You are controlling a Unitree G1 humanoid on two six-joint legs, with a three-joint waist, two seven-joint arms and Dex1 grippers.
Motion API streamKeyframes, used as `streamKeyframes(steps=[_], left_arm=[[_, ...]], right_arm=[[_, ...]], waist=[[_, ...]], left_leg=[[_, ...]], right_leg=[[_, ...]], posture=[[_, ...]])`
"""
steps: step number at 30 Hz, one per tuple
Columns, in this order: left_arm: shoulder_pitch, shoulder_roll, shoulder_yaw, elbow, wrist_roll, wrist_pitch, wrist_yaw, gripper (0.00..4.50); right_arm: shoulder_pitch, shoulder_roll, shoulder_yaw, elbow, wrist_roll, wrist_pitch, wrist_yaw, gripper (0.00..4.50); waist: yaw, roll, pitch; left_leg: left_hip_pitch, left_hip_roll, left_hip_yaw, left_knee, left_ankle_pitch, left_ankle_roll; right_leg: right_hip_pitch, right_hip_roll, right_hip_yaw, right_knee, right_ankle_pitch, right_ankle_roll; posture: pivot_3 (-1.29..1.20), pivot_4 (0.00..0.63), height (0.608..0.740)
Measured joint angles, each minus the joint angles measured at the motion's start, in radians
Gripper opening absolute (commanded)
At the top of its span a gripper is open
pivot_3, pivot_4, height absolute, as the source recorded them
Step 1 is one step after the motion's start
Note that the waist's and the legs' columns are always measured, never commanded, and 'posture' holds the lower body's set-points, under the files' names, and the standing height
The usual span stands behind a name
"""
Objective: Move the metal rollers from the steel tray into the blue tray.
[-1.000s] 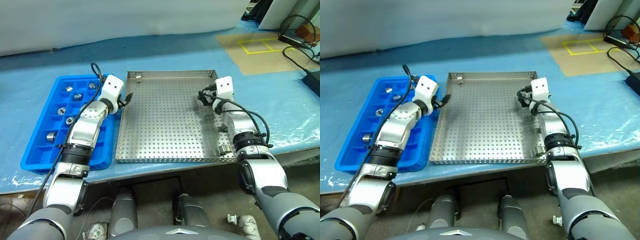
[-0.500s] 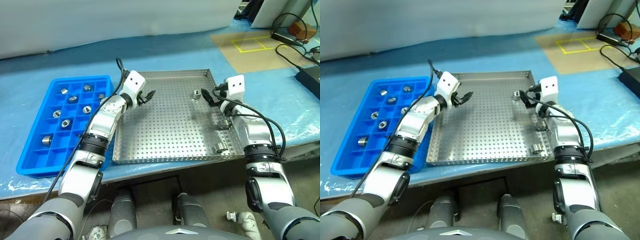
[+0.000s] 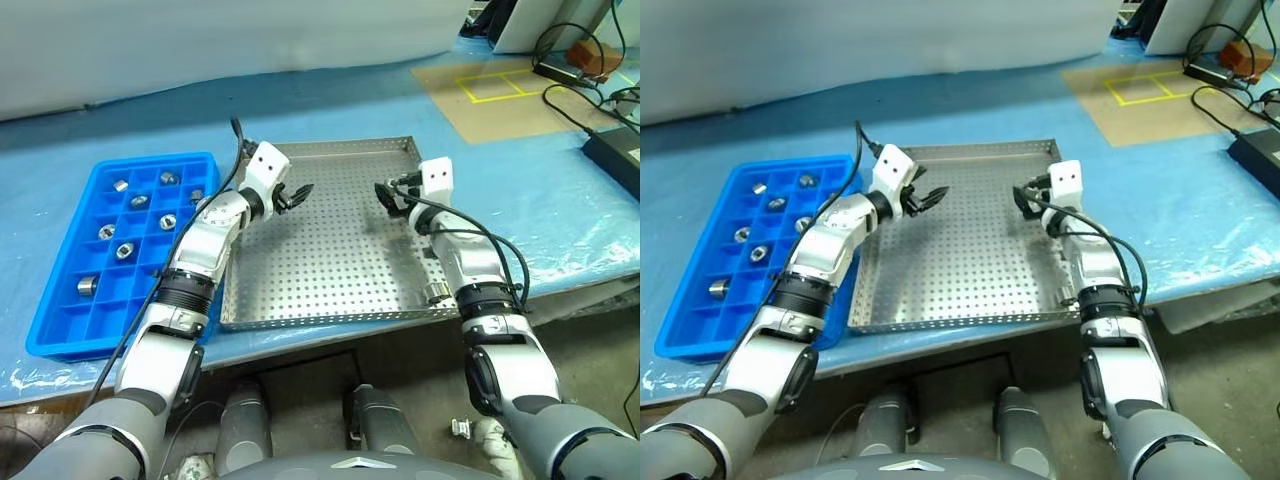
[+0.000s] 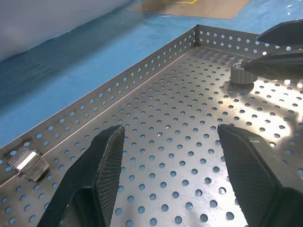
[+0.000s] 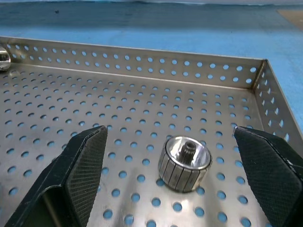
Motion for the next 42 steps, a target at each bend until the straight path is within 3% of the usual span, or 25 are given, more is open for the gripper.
streamKeyframes(steps=[6, 11, 14, 17, 19, 25, 37, 42], left_arm=[[0.018, 0.004, 0.000, -0.019, 0.000, 0.023, 0.016, 3.30], [0.019, 0.002, -0.002, -0.023, 0.001, 0.027, 0.018, 3.30], [0.019, 0.003, -0.002, -0.023, 0.002, 0.027, 0.023, 3.30], [0.019, 0.003, -0.002, -0.023, 0.003, 0.027, 0.024, 3.30], [0.019, 0.003, -0.002, -0.023, 0.004, 0.027, 0.024, 3.30], [0.019, 0.003, -0.002, -0.022, 0.005, 0.027, 0.025, 3.30], [0.019, 0.006, -0.002, -0.019, 0.015, 0.031, 0.031, 3.30], [0.019, 0.013, -0.002, -0.019, 0.015, 0.037, 0.034, 3.30]], right_arm=[[-0.070, 0.000, -0.009, 0.274, -0.030, -0.104, -0.073, 4.47], [-0.119, 0.004, -0.023, 0.389, -0.031, -0.156, -0.107, 4.47], [-0.128, 0.011, -0.037, 0.415, -0.029, -0.174, -0.110, 3.93], [-0.136, 0.024, -0.038, 0.428, -0.029, -0.182, -0.111, 2.91], [-0.140, 0.025, -0.039, 0.433, -0.031, -0.184, -0.113, 2.91], [-0.142, 0.025, -0.039, 0.437, -0.033, -0.189, -0.110, 1.50], [-0.142, 0.019, -0.034, 0.437, -0.049, -0.193, -0.088, 1.51], [-0.029, -0.018, 0.034, 0.166, -0.046, -0.142, 0.125, 1.51]], waist=[[0.003, 0.000, 0.000], [0.003, 0.000, 0.000], [0.003, 0.000, 0.000], [0.002, 0.000, 0.000], [0.002, 0.000, 0.000], [0.001, 0.000, 0.000], [0.001, 0.000, 0.000], [0.003, 0.000, 0.000]], left_leg=[[-0.001, 0.000, 0.001, 0.000, 0.000, 0.001], [-0.001, 0.000, 0.001, 0.000, -0.001, 0.001], [-0.001, 0.000, 0.001, 0.001, -0.001, 0.001], [-0.001, 0.001, 0.001, 0.001, -0.001, 0.001], [-0.001, 0.001, 0.001, 0.001, -0.001, 0.002], [-0.001, 0.001, 0.002, 0.001, -0.001, 0.002], [-0.001, 0.001, 0.002, 0.000, -0.001, 0.002], [-0.002, 0.001, 0.002, 0.000, 0.000, 0.006]], right_leg=[[0.000, -0.001, 0.000, 0.000, 0.000, 0.000], [-0.001, -0.001, 0.000, 0.000, 0.000, 0.000], [-0.001, -0.001, 0.000, 0.000, 0.000, 0.000], [-0.001, 0.000, 0.000, 0.000, 0.000, 0.000], [-0.001, 0.000, 0.000, 0.000, 0.000, 0.000], [-0.001, 0.000, 0.000, 0.000, 0.000, 0.000], [-0.001, 0.000, 0.000, 0.000, 0.000, 0.000], [-0.001, 0.000, 0.000, -0.001, 0.000, 0.000]], posture=[[-0.20, 0.150, 0.740], [-0.20, 0.150, 0.740], [-0.21, 0.150, 0.740], [-0.21, 0.150, 0.740], [-0.21, 0.150, 0.740], [-0.21, 0.150, 0.740], [-0.20, 0.150, 0.740], [-0.20, 0.150, 0.740]])
